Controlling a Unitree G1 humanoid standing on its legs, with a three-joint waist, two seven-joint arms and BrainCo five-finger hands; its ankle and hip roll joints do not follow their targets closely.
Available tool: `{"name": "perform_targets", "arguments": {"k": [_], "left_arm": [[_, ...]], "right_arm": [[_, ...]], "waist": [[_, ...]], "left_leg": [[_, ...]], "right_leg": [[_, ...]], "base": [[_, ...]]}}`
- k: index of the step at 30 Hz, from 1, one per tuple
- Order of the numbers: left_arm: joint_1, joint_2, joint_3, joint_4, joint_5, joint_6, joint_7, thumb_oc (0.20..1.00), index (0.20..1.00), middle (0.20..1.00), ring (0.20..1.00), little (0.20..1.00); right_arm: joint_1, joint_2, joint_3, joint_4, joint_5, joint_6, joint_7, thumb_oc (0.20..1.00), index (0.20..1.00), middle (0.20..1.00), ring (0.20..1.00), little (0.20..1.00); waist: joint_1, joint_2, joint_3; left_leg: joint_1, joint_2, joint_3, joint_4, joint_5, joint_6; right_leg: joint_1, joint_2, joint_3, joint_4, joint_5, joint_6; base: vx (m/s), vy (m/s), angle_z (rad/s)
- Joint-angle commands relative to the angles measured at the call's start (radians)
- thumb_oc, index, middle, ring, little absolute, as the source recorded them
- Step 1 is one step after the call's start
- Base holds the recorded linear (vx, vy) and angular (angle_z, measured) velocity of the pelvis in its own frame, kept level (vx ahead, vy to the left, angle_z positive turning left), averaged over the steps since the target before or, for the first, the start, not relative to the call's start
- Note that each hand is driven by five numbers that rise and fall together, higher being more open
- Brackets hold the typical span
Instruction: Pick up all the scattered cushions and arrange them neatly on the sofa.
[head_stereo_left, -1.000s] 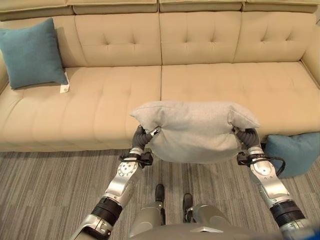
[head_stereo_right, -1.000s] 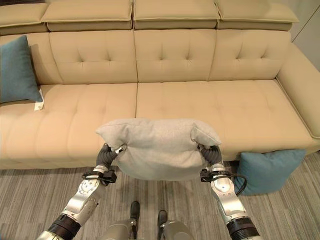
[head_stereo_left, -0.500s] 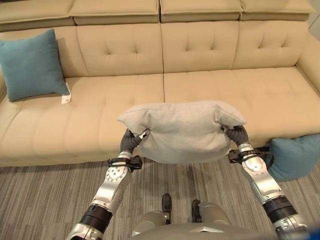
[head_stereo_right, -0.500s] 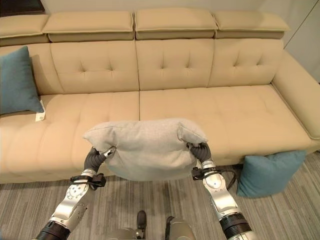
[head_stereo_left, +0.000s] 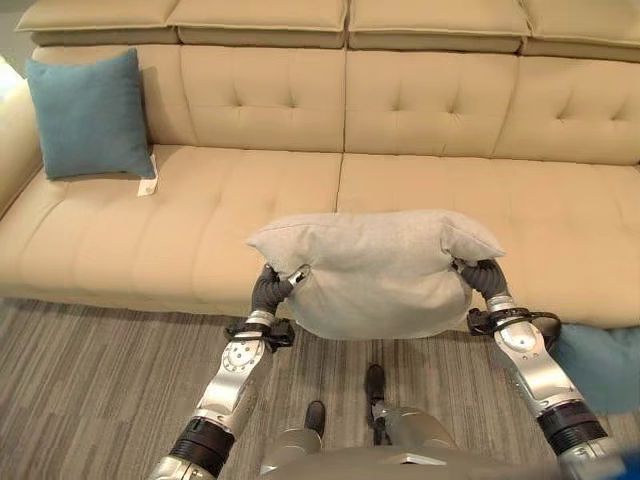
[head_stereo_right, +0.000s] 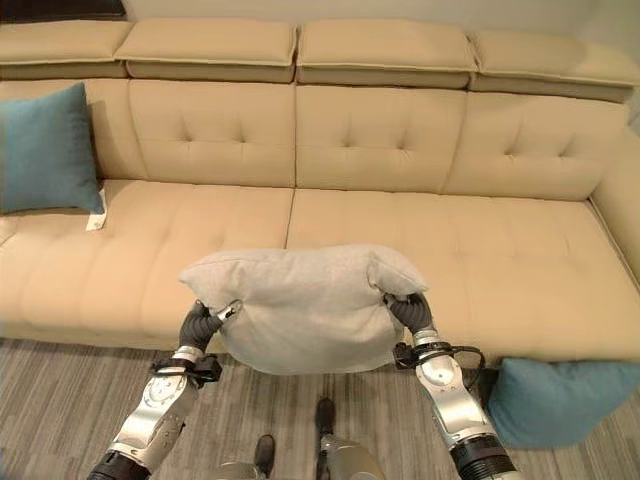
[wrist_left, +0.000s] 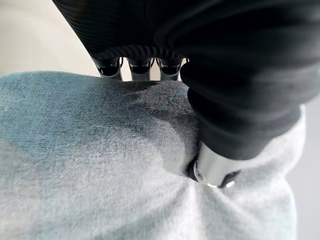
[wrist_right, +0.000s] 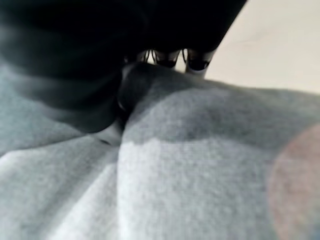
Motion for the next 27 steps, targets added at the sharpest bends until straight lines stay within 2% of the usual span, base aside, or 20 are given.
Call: {"name": "perform_targets", "arguments": {"k": [1, 3, 4, 5, 8, 12, 18, 20, 22, 23, 24, 25, 26, 27], "left_arm": [[-0.081, -0.002, -0.007, -0.108, 0.012, -0.082, -0.067, 0.2, 0.2, 0.2, 0.2, 0.2], [-0.085, 0.004, -0.009, -0.106, 0.018, -0.077, -0.068, 0.2, 0.2, 0.2, 0.2, 0.2], [-0.085, 0.004, -0.009, -0.106, 0.018, -0.077, -0.068, 0.2, 0.2, 0.2, 0.2, 0.2], [-0.087, 0.014, -0.005, -0.108, 0.026, -0.071, -0.068, 0.2, 0.2, 0.2, 0.2, 0.2], [-0.085, 0.021, 0.008, -0.116, 0.029, -0.068, -0.06, 0.2, 0.2, 0.2, 0.2, 0.2], [-0.048, 0.027, 0.021, -0.129, 0.033, -0.062, -0.072, 0.2, 0.2, 0.2, 0.2, 0.2], [-0.03, 0.046, 0.041, -0.151, 0.03, -0.058, -0.071, 0.2, 0.2, 0.2, 0.2, 0.2], [-0.036, 0.056, 0.051, -0.151, 0.031, -0.061, -0.063, 0.2, 0.2, 0.2, 0.2, 0.2], [-0.039, 0.06, 0.056, -0.146, 0.039, -0.065, -0.062, 0.2, 0.2, 0.2, 0.2, 0.2], [-0.029, 0.054, 0.056, -0.143, 0.041, -0.065, -0.07, 0.2, 0.2, 0.2, 0.2, 0.2], [-0.029, 0.051, 0.064, -0.144, 0.039, -0.071, -0.071, 0.2, 0.2, 0.2, 0.2, 0.2], [-0.029, 0.051, 0.064, -0.144, 0.039, -0.071, -0.071, 0.2, 0.2, 0.2, 0.2, 0.2], [-0.029, 0.047, 0.072, -0.139, 0.041, -0.077, -0.077, 0.2, 0.2, 0.2, 0.2, 0.2], [-0.031, 0.045, 0.071, -0.136, 0.041, -0.08, -0.083, 0.2, 0.2, 0.2, 0.2, 0.2]], "right_arm": [[-0.038, 0.012, -0.013, -0.112, 0.044, -0.108, 0.005, 0.2, 0.2, 0.2, 0.2, 0.2], [-0.035, 0.01, -0.02, -0.114, 0.047, -0.109, 0.003, 0.2, 0.2, 0.2, 0.2, 0.2], [-0.035, 0.01, -0.02, -0.114, 0.047, -0.11, 0.003, 0.2, 0.2, 0.2, 0.2, 0.2], [-0.028, 0.01, -0.03, -0.119, 0.048, -0.105, 0.004, 0.2, 0.2, 0.2, 0.2, 0.2], [-0.037, 0.016, -0.033, -0.117, 0.055, -0.1, -0.004, 0.2, 0.2, 0.2, 0.2, 0.2], [-0.028, 0.029, -0.028, -0.127, 0.033, -0.096, 0.014, 0.2, 0.2, 0.2, 0.2, 0.2], [-0.049, 0.057, -0.003, -0.135, 0.027, -0.09, 0.033, 0.2, 0.2, 0.2, 0.2, 0.2], [-0.082, 0.07, 0.019, -0.133, 0.023, -0.091, 0.038, 0.2, 0.2, 0.2, 0.2, 0.2], [-0.088, 0.082, 0.028, -0.133, 0.027, -0.097, 0.047, 0.2, 0.2, 0.2, 0.2, 0.2], [-0.085, 0.08, 0.033, -0.136, 0.026, -0.094, 0.06, 0.2, 0.2, 0.2, 0.2, 0.2], [-0.095, 0.082, 0.04, -0.128, 0.034, -0.096, 0.064, 0.2, 0.2, 0.2, 0.2, 0.2], [-0.095, 0.082, 0.04, -0.128, 0.034, -0.096, 0.064, 0.2, 0.2, 0.2, 0.2, 0.2], [-0.102, 0.081, 0.044, -0.125, 0.032, -0.098, 0.072, 0.2, 0.2, 0.2, 0.2, 0.2], [-0.098, 0.079, 0.042, -0.128, 0.035, -0.099, 0.074, 0.2, 0.2, 0.2, 0.2, 0.2]], "waist": [[-0.028, -0.028, -0.021], [-0.028, -0.037, -0.027], [-0.029, -0.038, -0.027], [-0.028, -0.038, -0.034], [-0.015, -0.044, -0.033], [-0.013, -0.025, -0.058], [0.008, -0.025, -0.064], [0.011, -0.012, -0.051], [0.01, -0.002, -0.042], [-0.001, 0.001, -0.04], [-0.002, -0.003, -0.035], [-0.003, -0.003, -0.034], [-0.011, -0.003, -0.031], [-0.014, -0.007, -0.033]], "left_leg": [[-0.042, -0.027, 0.145, 0.153, -0.075, -0.014], [-0.063, 0.003, 0.183, 0.106, -0.08, -0.003], [-0.062, 0.002, 0.182, 0.104, -0.079, -0.003], [-0.075, 0.036, 0.21, 0.04, -0.036, -0.008], [-0.139, 0.052, 0.228, 0.033, 0.024, -0.021], [-0.05, 0.049, 0.224, -0.063, 0.026, -0.018], [0.007, 0.015, 0.243, -0.07, -0.02, 0.027], [0.022, 0.012, 0.266, -0.079, -0.032, 0.053], [0.034, 0.014, 0.281, -0.083, -0.043, 0.06], [0.067, 0.005, 0.284, -0.101, -0.051, 0.062], [0.088, -0.002, 0.296, -0.108, -0.066, 0.056], [0.089, -0.001, 0.295, -0.108, -0.066, 0.056], [0.113, 0.001, 0.301, -0.119, -0.075, 0.048], [0.119, -0.005, 0.295, -0.118, -0.079, 0.047]], "right_leg": [[0.082, -0.052, 0.058, 0.051, -0.114, 0.073], [0.105, -0.059, 0.041, 0.034, -0.122, 0.077], [0.106, -0.059, 0.04, 0.033, -0.122, 0.077], [0.123, -0.062, 0.023, 0.027, -0.133, 0.079], [0.156, -0.065, 0.017, 0.025, -0.156, 0.072], [0.19, -0.07, 0.017, 0.036, -0.171, 0.085], [0.193, -0.105, 0.069, 0.102, -0.175, 0.115], [0.118, -0.122, 0.096, 0.241, -0.151, 0.141], [0.068, -0.129, 0.096, 0.29, -0.129, 0.155], [0.021, -0.105, 0.098, 0.251, -0.128, 0.139], [-0.005, -0.115, 0.019, 0.124, -0.083, 0.145], [-0.004, -0.114, 0.018, 0.122, -0.082, 0.145], [-0.039, -0.112, -0.026, 0.077, -0.06, 0.155], [-0.025, -0.108, -0.016, 0.053, -0.055, 0.157]], "base": [[0.09, -0.052, 0.62], [0.11, -0.03, 0.65], [0.17, 0.017, 0.71], [0.17, 0.029, 0.6], [0.17, 0.052, 0.33], [0.21, 0.138, -0.06], [0.16, 0.2, -0.22], [0.04, 0.197, -0.21], [0.08, 0.118, -0.61], [0.25, 0.046, -0.6], [0.24, 0.017, -0.46], [0.22, -0.088, -0.63], [0.16, -0.078, -0.5], [0.23, -0.127, -0.4]]}}
